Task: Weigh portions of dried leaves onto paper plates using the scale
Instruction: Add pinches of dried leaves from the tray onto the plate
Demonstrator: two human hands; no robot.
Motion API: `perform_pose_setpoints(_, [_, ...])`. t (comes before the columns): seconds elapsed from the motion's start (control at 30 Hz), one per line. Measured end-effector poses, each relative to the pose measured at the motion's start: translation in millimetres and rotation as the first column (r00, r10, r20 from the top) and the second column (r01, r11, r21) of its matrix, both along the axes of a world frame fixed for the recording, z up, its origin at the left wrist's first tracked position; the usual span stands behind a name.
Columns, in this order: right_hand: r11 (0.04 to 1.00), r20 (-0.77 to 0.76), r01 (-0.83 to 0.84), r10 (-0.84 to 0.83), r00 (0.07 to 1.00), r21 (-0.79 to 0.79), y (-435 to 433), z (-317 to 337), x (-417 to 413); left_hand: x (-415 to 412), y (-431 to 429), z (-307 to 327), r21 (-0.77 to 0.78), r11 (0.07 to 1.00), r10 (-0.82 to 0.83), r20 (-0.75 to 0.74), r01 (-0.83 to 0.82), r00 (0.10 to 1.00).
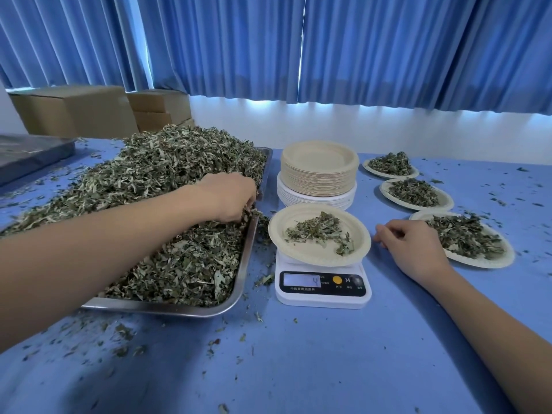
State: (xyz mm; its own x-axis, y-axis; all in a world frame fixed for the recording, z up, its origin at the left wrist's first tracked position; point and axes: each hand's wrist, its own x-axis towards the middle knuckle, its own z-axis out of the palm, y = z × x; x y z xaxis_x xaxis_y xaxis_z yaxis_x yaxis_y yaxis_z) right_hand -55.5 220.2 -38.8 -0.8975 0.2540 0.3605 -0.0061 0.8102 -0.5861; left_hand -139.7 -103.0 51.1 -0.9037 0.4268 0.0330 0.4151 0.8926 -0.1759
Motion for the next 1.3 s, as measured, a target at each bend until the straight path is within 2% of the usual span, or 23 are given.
perform_pose_setpoints(0.1, [1.000,0.003,-0.002,0.002,1.000,0.002,0,0,1,-2,-1,12,0.072,0.997,-0.014,-0.067,0.018,0.998])
perform_pose_setpoints(0.33, [1.000,0.005,0.000,0.000,1.000,-0.003,0,1,1,-6,-8,21,0.125,0.986,-0.097,-0.131,0.114,0.987])
perform_pose_setpoints(0.53, [1.000,0.011,-0.007,0.007,1.000,-0.001,1,1,1,-8,-11,26,0.184,0.973,-0.114,-0.131,0.137,0.985])
perform_pose_setpoints(0.67, [1.000,-0.002,-0.008,0.008,1.000,0.006,1,0,0,-10,-12,32,0.199,0.975,-0.075,-0.101,0.094,0.992])
perform_pose_setpoints(0.73, [1.000,-0.003,-0.010,0.010,1.000,0.004,2,-1,0,-10,-12,36,0.271,0.959,-0.053,-0.105,0.080,0.993])
perform_pose_setpoints(0.9, [1.000,-0.008,-0.008,0.008,1.000,0.009,2,-1,0,-4,1,49,0.507,0.851,-0.093,-0.106,0.134,0.990])
perform_pose_setpoints(1.07, [1.000,-0.005,-0.006,0.006,1.000,0.015,3,-2,0,14,33,47,0.650,0.729,-0.283,0.002,0.214,0.959])
perform_pose_setpoints(1.23, [1.000,-0.011,-0.019,0.019,1.000,0.008,2,-1,1,22,50,36,0.644,0.756,-0.407,0.318,0.120,0.856])
perform_pose_setpoints(1.3, [1.000,-0.009,-0.022,0.023,1.000,0.003,2,-1,2,18,46,34,0.689,0.722,-0.407,0.339,0.071,0.848])
